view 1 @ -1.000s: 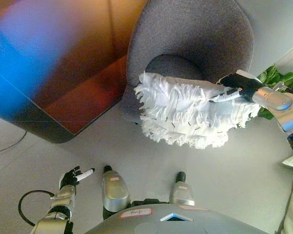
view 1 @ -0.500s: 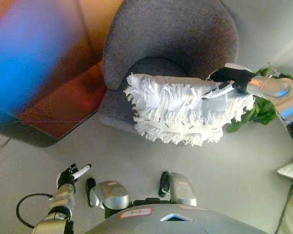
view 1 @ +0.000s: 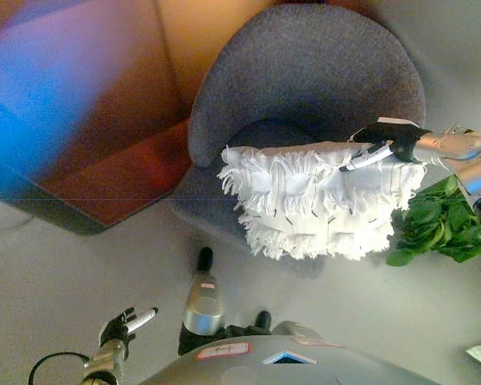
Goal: Pick up the pillow and put it on the sofa.
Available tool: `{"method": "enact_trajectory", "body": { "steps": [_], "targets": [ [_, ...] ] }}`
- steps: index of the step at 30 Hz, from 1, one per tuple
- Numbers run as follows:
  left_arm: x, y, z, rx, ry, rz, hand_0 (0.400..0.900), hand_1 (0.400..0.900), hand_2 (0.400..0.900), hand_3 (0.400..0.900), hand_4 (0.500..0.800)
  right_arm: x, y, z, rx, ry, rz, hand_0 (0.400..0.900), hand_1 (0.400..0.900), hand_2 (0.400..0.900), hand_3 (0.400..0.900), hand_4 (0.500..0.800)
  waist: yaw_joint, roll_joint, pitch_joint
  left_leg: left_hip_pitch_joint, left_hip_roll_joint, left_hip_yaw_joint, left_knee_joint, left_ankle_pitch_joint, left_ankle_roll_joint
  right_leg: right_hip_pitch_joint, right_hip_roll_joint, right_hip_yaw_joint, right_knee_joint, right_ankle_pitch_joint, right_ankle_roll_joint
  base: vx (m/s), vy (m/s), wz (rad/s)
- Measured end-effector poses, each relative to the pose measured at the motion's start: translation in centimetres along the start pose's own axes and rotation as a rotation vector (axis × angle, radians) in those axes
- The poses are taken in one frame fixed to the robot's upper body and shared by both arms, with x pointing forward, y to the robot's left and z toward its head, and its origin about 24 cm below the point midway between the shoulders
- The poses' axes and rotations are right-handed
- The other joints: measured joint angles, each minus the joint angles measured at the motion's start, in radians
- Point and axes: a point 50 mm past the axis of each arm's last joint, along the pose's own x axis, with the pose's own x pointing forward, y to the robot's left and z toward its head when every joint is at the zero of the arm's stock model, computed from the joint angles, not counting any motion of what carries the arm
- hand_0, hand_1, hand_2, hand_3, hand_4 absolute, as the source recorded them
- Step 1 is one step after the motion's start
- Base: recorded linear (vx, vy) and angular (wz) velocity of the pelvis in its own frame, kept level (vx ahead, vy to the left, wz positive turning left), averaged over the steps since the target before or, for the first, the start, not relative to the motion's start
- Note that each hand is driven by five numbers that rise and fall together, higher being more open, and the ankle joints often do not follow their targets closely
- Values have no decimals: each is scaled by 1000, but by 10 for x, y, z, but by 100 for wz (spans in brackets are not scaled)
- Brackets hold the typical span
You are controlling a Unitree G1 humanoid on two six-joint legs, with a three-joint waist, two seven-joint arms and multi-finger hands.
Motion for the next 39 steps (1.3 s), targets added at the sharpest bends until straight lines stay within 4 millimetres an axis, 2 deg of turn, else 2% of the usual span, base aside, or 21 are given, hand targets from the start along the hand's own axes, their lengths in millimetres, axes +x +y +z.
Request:
{"method": "enact_trajectory", "body": {
  "steps": [1, 2, 4, 6, 8, 11, 13, 17, 20, 21, 26, 33, 39],
  "targets": [
    [1, 5, 7, 5, -19, 13, 900, 900, 900, 900, 800, -1, 0, -1, 22, -6, 16, 400, 400, 400, 400, 500, -4, -22, 1, -1, -26, 4, -8, 7, 12, 3, -22, -47, 0, 5, 10, 297, 4, 16],
    [4, 6, 22, 3, -59, 17, 900, 900, 900, 900, 800, -4, -4, -7, 58, -1, 17, 400, 400, 400, 400, 500, -5, -39, 5, -4, -51, 0, -18, 5, 20, 5, -43, -93, -11, 13, 22, 281, -4, 15],
    [7, 0, 51, -5, -157, 4, 900, 900, 900, 900, 800, -10, -12, -24, 126, 65, 5, 400, 400, 400, 400, 500, -2, -48, 5, 5, -90, -7, -25, -3, 42, 22, -76, -149, -26, 27, 46, 232, -30, 24],
    [7, -1, 70, 21, -239, -3, 900, 900, 900, 900, 800, -15, -18, -30, 159, 95, -3, 400, 400, 400, 400, 500, 13, -49, 6, 10, -109, -12, -25, -13, 52, 34, -88, -176, -29, 31, 51, 142, -66, 32],
    [7, 1, 81, 37, -269, -5, 900, 900, 900, 900, 800, -19, -27, -30, 182, 108, -33, 400, 400, 400, 400, 500, 25, -47, 7, -11, -111, -27, -17, -15, 50, 28, -84, -206, -40, 29, 53, 47, -95, 30],
    [7, 7, 79, 47, -256, -8, 900, 900, 900, 900, 800, -23, -42, -20, 197, 99, -86, 400, 400, 400, 400, 500, 35, -42, 20, -69, -110, -57, 18, -17, 35, 15, -65, -222, -70, 21, 62, 12, -104, 32],
    [7, 8, 75, 51, -243, -17, 900, 900, 900, 900, 800, -27, -51, -14, 206, 93, -126, 400, 400, 400, 400, 500, 41, -20, 38, -108, -100, -82, 41, -15, 21, 0, -44, -227, -70, 16, 50, 53, -63, 24],
    [6, 14, 59, 59, -201, -21, 900, 900, 900, 900, 800, -38, -61, -23, 264, 146, -196, 400, 400, 400, 400, 500, 86, 8, 75, -146, -81, -135, 55, -11, 2, -44, -16, -241, -24, -11, 21, 109, -38, 16],
    [4, 19, 44, 64, -158, -17, 900, 900, 900, 900, 800, -45, -69, -24, 287, 146, -254, 400, 400, 400, 400, 500, 97, 25, 114, -148, -92, -160, 66, -7, 6, -41, -22, -238, 17, -34, 29, 97, -2, 16],
    [4, 19, 43, 64, -157, -22, 900, 900, 900, 900, 800, -48, -72, -24, 274, 160, -289, 900, 900, 900, 900, 800, 109, 31, 124, -148, -96, -167, 69, -5, 9, -41, -23, -233, 24, -39, 28, 59, -6, 11],
    [4, 17, 50, 66, -184, -49, 900, 900, 900, 900, 800, -55, -84, -22, 253, 196, -422, 900, 900, 900, 900, 800, 123, 57, 155, -144, -98, -187, 78, -5, 9, -45, -22, -213, 54, -59, 27, 37, -11, 7],
    [4, 14, 62, 67, -227, -65, 900, 900, 900, 900, 800, -58, -87, -21, 286, 170, -451, 900, 900, 900, 900, 800, 119, 57, 155, -102, -99, -188, 78, -7, 6, -1, -22, -213, 51, -60, 26, 70, -15, -2],
    [4, 12, 66, 82, -239, -70, 900, 900, 900, 900, 800, -62, -95, -13, 295, 143, -475, 900, 900, 900, 900, 800, 116, 49, 152, -72, -93, -186, 78, -11, 1, 21, -20, -206, 55, -63, 21, -8, -7, -8]
  ]
}}
